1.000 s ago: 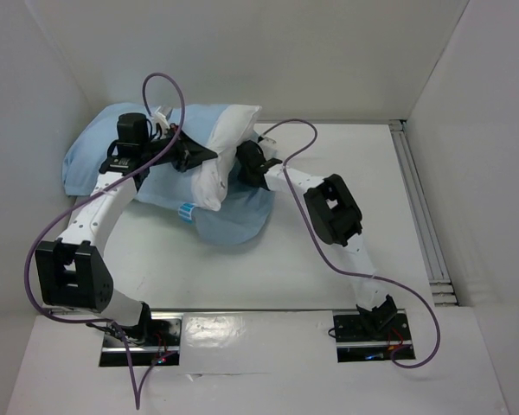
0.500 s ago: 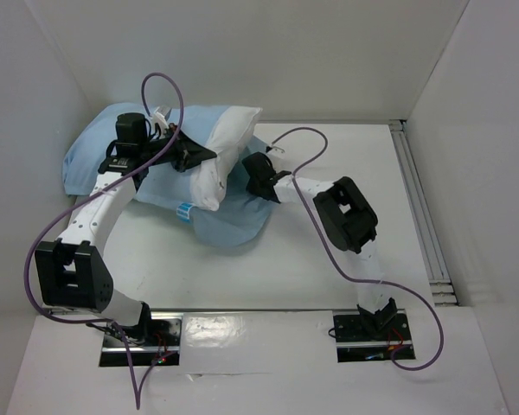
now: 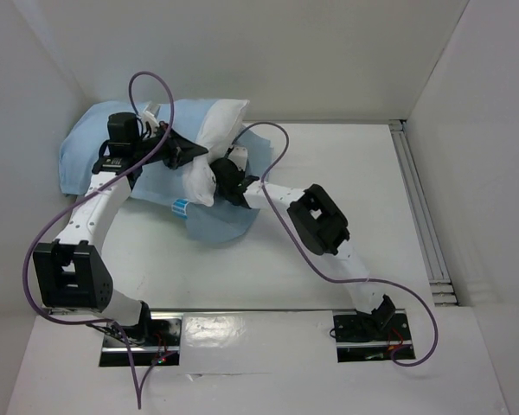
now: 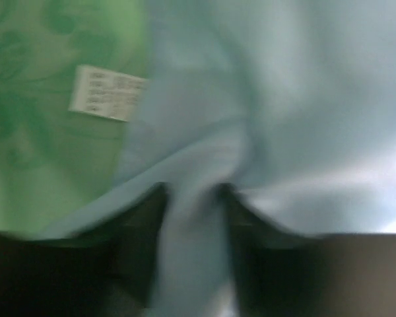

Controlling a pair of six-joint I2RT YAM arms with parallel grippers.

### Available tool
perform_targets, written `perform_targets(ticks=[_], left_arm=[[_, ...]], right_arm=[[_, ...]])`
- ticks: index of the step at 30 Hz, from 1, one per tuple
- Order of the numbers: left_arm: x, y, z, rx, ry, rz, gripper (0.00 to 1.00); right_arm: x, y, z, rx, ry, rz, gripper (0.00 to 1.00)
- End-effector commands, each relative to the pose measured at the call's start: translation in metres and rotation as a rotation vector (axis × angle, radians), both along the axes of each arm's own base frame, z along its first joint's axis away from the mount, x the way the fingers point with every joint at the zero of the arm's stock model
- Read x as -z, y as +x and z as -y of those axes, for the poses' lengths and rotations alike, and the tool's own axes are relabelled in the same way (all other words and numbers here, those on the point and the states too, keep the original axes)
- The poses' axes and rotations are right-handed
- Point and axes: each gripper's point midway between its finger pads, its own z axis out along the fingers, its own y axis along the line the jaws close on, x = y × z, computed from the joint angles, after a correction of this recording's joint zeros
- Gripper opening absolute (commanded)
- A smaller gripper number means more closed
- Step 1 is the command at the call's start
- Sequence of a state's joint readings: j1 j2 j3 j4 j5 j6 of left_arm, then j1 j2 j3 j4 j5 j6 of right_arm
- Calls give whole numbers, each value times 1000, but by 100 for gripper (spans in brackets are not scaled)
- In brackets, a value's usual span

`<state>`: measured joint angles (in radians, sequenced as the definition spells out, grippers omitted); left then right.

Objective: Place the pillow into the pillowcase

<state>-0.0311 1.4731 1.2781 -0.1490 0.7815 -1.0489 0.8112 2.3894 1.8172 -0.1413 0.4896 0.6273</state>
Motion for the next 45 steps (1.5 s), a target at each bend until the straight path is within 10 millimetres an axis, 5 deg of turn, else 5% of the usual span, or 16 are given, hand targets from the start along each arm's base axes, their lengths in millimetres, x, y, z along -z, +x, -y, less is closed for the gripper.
perform_targets(ticks=[1,3,4,7,10,12,13,22,27,31,34,38,45], left_arm=[[-47,-22,15,105,-54,139,0],[-47,-22,15,105,-54,139,0],[-46,-21,12,95,-53,130,0],[-46,-21,12,95,-53,130,0],[-44,-19,8,77,-50,121,0],[-40,-19,7,77,-50,111,0],[-35,-18,7,68,-47,100,0],[-27,-23,6,48,-14,79,0],[-28,-33,36,83,17,93,0],[-17,-35,58,110,9,75,0],[-6,-34,61,111,16,56,0],[5,-36,67,127,0,34,0],[-10,-52,98,295,-50,87,0]], right_arm=[[57,-21,54,109,-244,-129,32],[58,-25,61,123,-214,-148,3],[58,-24,68,143,-190,-153,0],[45,-26,83,169,-154,-132,0],[10,-20,92,176,-70,-90,0],[-28,-19,89,140,29,-31,0],[-67,-21,93,118,109,29,0],[-142,-45,141,18,291,111,0],[-132,-69,191,100,239,75,0],[-95,-97,244,228,175,-34,0],[-82,-102,261,260,193,-87,0],[-75,-98,257,254,172,-142,0],[-99,-85,237,193,216,-49,0]])
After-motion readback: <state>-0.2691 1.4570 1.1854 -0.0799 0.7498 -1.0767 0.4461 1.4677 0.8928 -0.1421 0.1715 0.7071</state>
